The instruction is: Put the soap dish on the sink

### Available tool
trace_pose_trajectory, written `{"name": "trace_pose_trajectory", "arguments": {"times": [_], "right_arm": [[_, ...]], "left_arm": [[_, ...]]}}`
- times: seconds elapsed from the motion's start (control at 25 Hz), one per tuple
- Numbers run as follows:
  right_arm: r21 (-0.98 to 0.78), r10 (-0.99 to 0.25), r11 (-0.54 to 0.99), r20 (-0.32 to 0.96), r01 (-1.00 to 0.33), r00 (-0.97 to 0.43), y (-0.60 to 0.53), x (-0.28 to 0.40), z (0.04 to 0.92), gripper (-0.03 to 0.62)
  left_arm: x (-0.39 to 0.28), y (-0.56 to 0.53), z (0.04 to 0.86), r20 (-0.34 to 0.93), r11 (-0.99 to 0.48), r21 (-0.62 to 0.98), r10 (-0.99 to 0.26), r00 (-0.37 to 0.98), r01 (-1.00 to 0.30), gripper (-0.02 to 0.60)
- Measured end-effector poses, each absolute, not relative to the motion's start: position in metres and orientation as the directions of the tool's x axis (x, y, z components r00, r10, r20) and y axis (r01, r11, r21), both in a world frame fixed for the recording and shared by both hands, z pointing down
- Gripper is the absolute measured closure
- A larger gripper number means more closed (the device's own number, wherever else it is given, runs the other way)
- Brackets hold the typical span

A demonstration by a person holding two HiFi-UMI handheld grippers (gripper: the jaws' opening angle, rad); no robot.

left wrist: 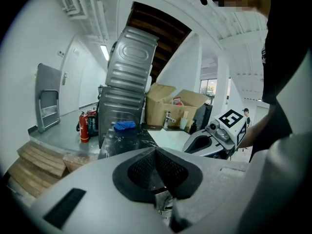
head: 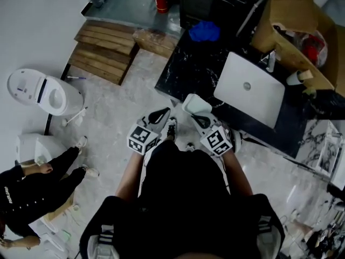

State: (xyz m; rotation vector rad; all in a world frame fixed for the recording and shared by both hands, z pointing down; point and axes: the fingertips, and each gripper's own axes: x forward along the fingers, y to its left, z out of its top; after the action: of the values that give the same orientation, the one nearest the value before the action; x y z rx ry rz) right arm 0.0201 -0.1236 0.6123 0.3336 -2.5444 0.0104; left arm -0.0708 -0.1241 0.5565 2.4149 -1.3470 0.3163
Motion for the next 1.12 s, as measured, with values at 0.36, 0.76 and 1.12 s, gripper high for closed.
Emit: {"name": "trace_pose_trajectory", "arguments": {"times": [0.36, 0.76, 1.12], "right_arm": [[0.057, -0.277, 0.953, 0.563, -0.298, -0.778, -0.168, 0.017, 0.617, 0.595], [0.066, -0.301, 0.945, 0.560, -0.321, -0.772, -0.194, 0.000, 0.615, 0.595], [0.083, -0.341, 0.928, 0.582, -0.363, -0.739, -0.211, -0.006, 0.620, 0.595]], "left_arm": [[-0.076, -0.175, 0.562, 0.361, -0.537, 0.214, -0.732, 0.577, -0.816, 0.581], [-0.084, -0.212, 0.564, 0.356, -0.587, 0.221, -0.695, 0.625, -0.779, 0.581], [-0.094, -0.227, 0.565, 0.350, -0.623, 0.229, -0.664, 0.660, -0.748, 0.581]]}}
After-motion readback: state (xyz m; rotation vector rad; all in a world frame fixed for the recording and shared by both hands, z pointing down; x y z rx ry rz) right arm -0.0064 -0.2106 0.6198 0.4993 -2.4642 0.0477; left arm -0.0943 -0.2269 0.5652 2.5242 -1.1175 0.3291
